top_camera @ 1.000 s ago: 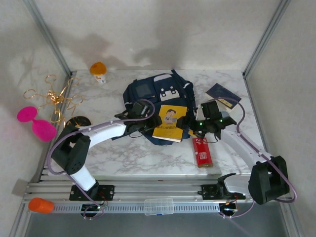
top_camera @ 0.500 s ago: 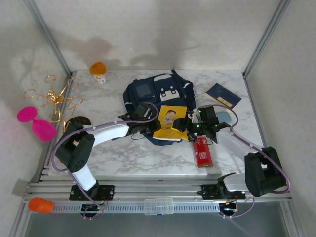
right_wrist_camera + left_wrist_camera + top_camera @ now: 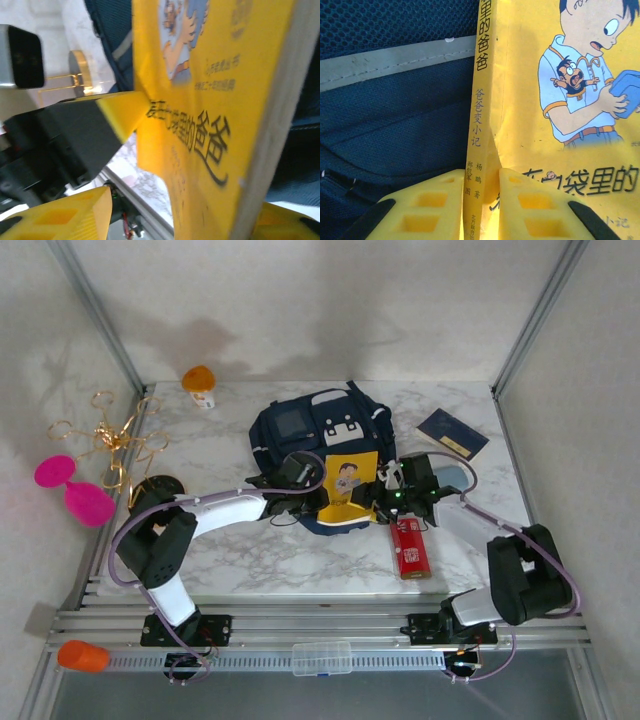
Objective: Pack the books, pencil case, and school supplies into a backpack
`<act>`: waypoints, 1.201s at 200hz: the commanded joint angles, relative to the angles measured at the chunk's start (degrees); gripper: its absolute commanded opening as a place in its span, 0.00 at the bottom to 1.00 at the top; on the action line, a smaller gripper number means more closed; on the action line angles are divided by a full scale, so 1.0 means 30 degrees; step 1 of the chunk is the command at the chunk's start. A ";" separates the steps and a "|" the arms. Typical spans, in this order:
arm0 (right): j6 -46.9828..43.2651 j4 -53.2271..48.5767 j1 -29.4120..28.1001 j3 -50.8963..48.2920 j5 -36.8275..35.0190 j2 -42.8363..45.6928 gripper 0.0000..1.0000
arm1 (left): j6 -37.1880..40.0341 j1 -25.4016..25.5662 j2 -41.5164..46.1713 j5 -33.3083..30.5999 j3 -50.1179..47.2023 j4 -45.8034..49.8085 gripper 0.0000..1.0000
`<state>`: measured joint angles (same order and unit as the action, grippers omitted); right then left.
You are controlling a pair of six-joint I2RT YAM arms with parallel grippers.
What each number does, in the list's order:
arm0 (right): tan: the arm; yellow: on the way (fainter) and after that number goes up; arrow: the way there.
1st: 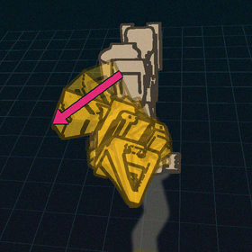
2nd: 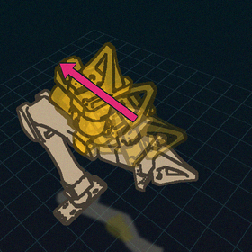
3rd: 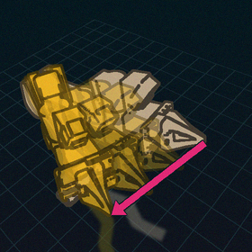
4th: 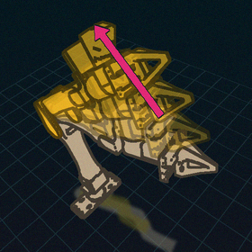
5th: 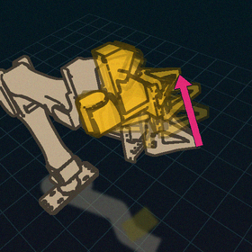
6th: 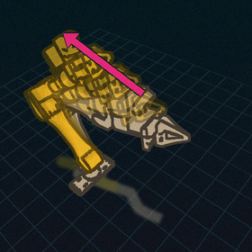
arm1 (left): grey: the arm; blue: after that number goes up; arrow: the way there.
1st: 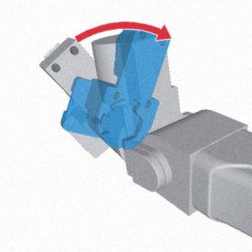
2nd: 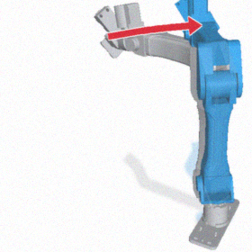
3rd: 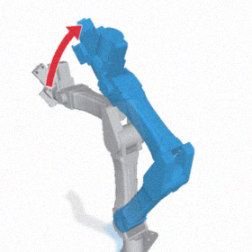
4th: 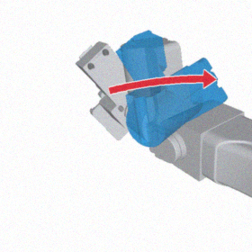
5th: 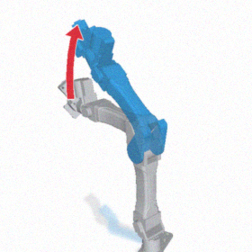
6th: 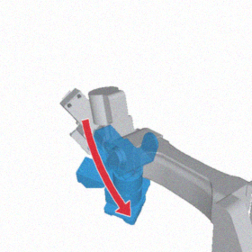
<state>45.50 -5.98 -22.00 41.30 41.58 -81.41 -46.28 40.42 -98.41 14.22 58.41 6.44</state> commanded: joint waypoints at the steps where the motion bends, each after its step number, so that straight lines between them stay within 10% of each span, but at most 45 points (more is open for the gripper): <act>1: -0.1077 0.0268 -0.0029 0.0641 -0.0431 -0.0299 0.46 | 0.0043 0.0500 -0.0303 0.0070 0.0202 0.1075 0.18; 58: -0.2847 -0.1671 0.0444 0.0949 -0.2789 0.1709 0.00 | 0.0395 0.0557 0.0474 0.0031 0.0486 0.1078 0.27; 170: -0.4232 -1.1018 0.8174 0.4163 -0.4496 0.8246 0.00 | 1.3064 0.3212 0.0657 -0.3173 0.4379 0.3469 0.75; 240: -0.4677 -1.1159 1.1038 0.3275 -0.3101 0.8365 0.00 | 1.6816 0.3422 -0.4255 -0.2854 0.7930 0.4734 0.78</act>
<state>33.58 -41.01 10.31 51.79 28.75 -56.62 -1.80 50.76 -108.01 6.81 78.41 17.52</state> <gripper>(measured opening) 0.140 0.783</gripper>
